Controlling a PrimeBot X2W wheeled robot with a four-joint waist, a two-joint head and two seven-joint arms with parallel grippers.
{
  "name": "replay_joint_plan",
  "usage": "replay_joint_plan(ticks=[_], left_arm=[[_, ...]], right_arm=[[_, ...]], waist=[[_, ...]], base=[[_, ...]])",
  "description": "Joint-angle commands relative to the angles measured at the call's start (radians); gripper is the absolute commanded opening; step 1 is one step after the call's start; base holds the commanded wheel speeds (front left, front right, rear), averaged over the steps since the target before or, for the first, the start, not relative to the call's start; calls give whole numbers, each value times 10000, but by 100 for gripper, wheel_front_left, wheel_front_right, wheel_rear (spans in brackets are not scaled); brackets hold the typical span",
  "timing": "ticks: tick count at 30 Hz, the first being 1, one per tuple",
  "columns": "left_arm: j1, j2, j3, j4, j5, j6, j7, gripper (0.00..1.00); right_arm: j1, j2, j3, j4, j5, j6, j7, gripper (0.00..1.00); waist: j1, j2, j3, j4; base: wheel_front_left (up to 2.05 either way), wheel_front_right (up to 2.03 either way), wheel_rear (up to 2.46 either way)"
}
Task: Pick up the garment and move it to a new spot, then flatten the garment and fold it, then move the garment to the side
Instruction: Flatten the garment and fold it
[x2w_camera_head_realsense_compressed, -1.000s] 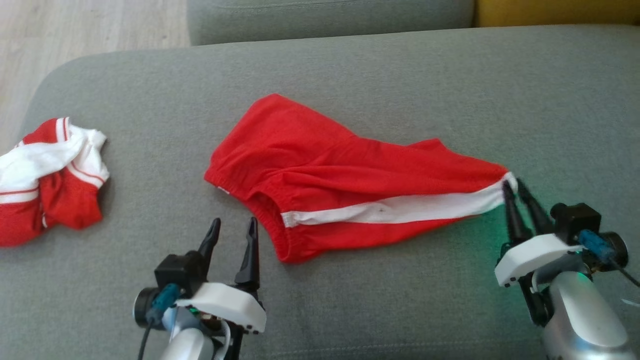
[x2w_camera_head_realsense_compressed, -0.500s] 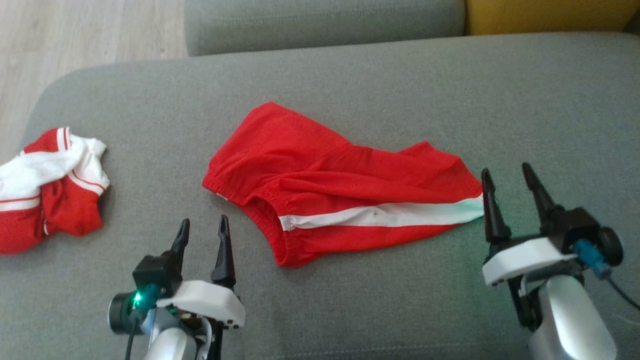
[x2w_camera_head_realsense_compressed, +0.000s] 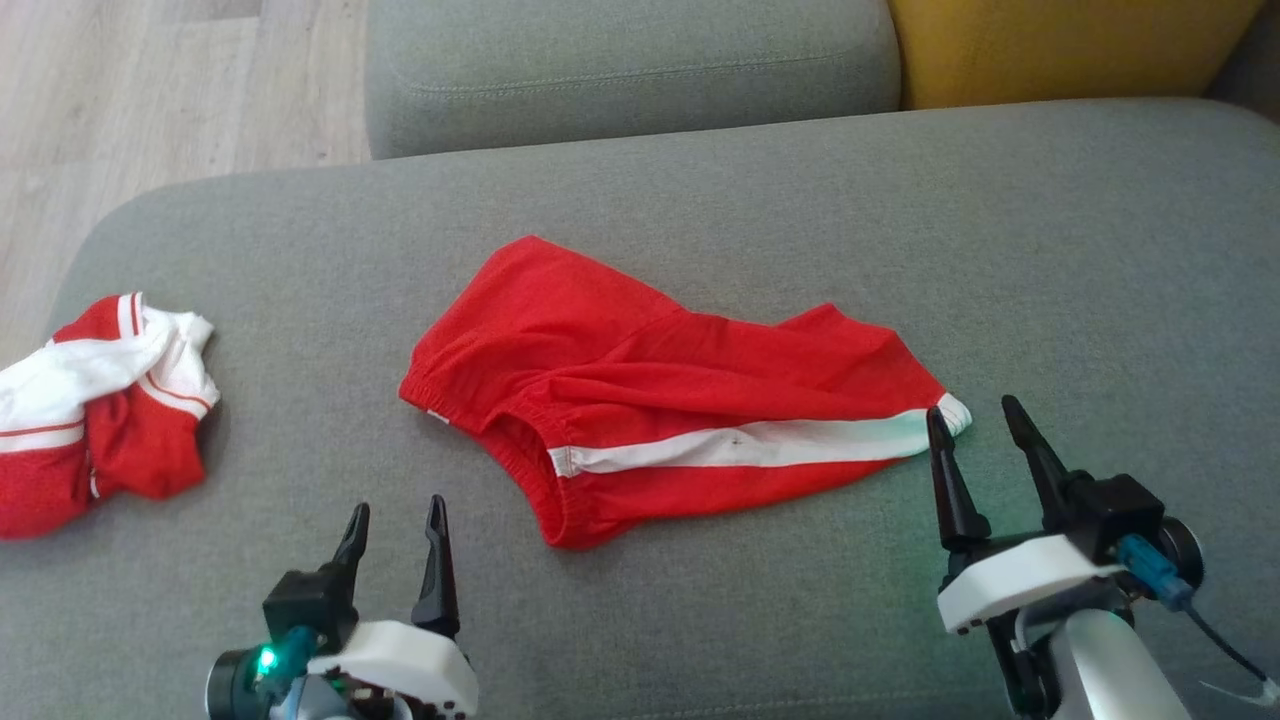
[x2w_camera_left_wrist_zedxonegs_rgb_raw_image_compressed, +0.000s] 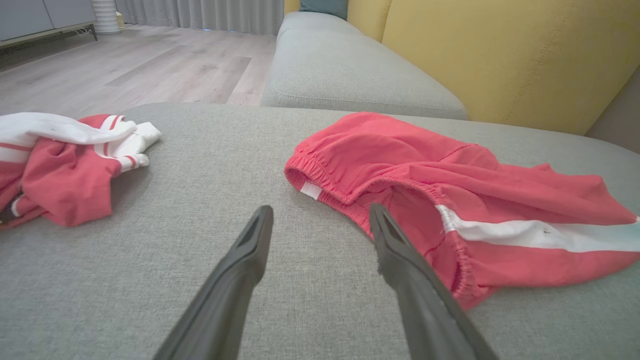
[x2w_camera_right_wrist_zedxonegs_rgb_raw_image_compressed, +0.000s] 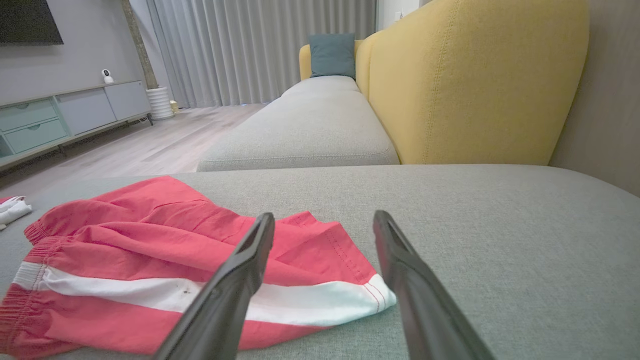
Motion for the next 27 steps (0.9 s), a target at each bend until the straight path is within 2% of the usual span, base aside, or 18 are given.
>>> replay_joint_plan(ticks=[1,19,27], left_arm=[[-350,30,279,-292,45,-49,-53,100],[-1634,29,-1205,292,-1692,-1102,-53,100],[-2343,29,-1395,971,-2105,-1100,-53,100]], right_arm=[[-172,-6,336,-267,76,-7,-40,100],[-671,-5,502,-312,254,-7,-40,100],[-889,-5,484,-414,334,-7,-40,100]], waist=[[0,0,28,-37],[0,0,969,-775],[0,0,1525,-1132]], base=[[0,0,0],[0,0,0],[0,0,0]])
